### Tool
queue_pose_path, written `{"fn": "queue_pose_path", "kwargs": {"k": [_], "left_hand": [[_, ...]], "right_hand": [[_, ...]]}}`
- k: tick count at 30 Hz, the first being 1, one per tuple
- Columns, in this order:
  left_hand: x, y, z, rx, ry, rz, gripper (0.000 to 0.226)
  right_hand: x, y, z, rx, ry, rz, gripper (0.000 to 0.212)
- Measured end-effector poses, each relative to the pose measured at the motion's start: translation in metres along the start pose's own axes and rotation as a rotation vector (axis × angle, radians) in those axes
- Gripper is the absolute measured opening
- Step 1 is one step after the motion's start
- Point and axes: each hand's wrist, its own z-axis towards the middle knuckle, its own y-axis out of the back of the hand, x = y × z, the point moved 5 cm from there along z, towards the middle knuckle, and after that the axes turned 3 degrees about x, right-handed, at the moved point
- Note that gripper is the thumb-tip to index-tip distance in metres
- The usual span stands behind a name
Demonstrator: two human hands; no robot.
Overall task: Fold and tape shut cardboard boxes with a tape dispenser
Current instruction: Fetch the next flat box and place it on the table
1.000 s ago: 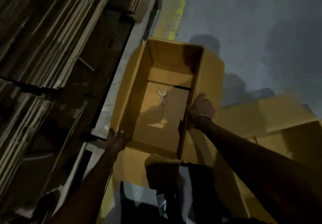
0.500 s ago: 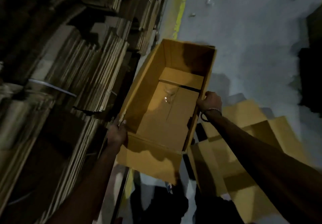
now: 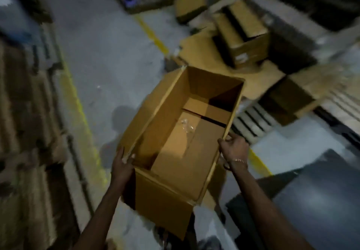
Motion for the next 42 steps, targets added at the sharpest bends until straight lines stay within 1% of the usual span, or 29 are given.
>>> {"fn": "queue_pose_path", "kwargs": {"k": [2,5,6,9,12,15,17,18,20,23,24,26,28,30,32,34,36,39,42], "left_hand": [[-0.063,-0.044,0.001,0.073,-0.113,0.018,0.072],[-0.146,-0.124,-0.017,0.191,-0.33,0.065,0.07],[-0.171,-0.154,-0.028,0.243,-0.401,0.078,0.068],[-0.226,-0.243,-0.069,0.396,-0.562,0.109,0.069],[-0.262,-0.324,-0.121,0.518,-0.639,0.143,0.069],[-0.273,-0.398,-0.169,0.658,-0.706,0.19,0.067],[-0.271,-0.443,-0.193,0.749,-0.774,0.246,0.069],[-0.268,-0.463,-0.207,0.794,-0.788,0.283,0.07],[-0.253,-0.5,-0.224,0.863,-0.807,0.358,0.069],[-0.226,-0.544,-0.244,0.966,-0.834,0.441,0.067],[-0.225,-0.552,-0.252,0.97,-0.852,0.461,0.065],[-0.224,-0.566,-0.264,0.927,-0.937,0.505,0.062],[-0.231,-0.576,-0.274,0.897,-1.004,0.547,0.062],[-0.244,-0.589,-0.28,0.879,-1.048,0.551,0.059],[-0.253,-0.604,-0.285,0.867,-1.063,0.574,0.057],[-0.257,-0.62,-0.286,0.819,-1.064,0.61,0.056],[-0.261,-0.637,-0.288,0.778,-1.043,0.637,0.055],[-0.268,-0.661,-0.294,0.735,-1.002,0.63,0.054],[-0.276,-0.673,-0.299,0.685,-0.946,0.625,0.061]], "right_hand": [[-0.033,0.073,-0.011,-0.157,-0.054,0.035,0.041],[-0.099,0.168,-0.033,-0.369,-0.182,0.132,0.051],[-0.123,0.197,-0.044,-0.426,-0.225,0.165,0.05],[-0.19,0.27,-0.088,-0.593,-0.317,0.218,0.03],[-0.258,0.315,-0.129,-0.723,-0.435,0.251,0.025],[-0.318,0.338,-0.165,-0.795,-0.553,0.302,0.029],[-0.351,0.345,-0.191,-0.825,-0.64,0.326,0.026],[-0.367,0.346,-0.204,-0.836,-0.695,0.337,0.023],[-0.393,0.343,-0.231,-0.848,-0.782,0.344,0.009],[-0.435,0.328,-0.262,-0.81,-0.875,0.335,0.019],[-0.444,0.324,-0.271,-0.801,-0.89,0.327,0.026],[-0.458,0.32,-0.282,-0.793,-0.876,0.307,0.043],[-0.464,0.324,-0.288,-0.763,-0.905,0.22,0.054],[-0.459,0.341,-0.286,-0.744,-0.957,0.096,0.056],[-0.453,0.365,-0.277,-0.766,-0.976,-0.055,0.046],[-0.452,0.391,-0.258,-0.779,-0.929,-0.149,0.031],[-0.46,0.413,-0.228,-0.764,-0.82,-0.173,0.024],[-0.484,0.437,-0.176,-0.631,-0.671,-0.167,0.015],[-0.521,0.458,-0.146,-0.507,-0.661,-0.153,0.015]]}}
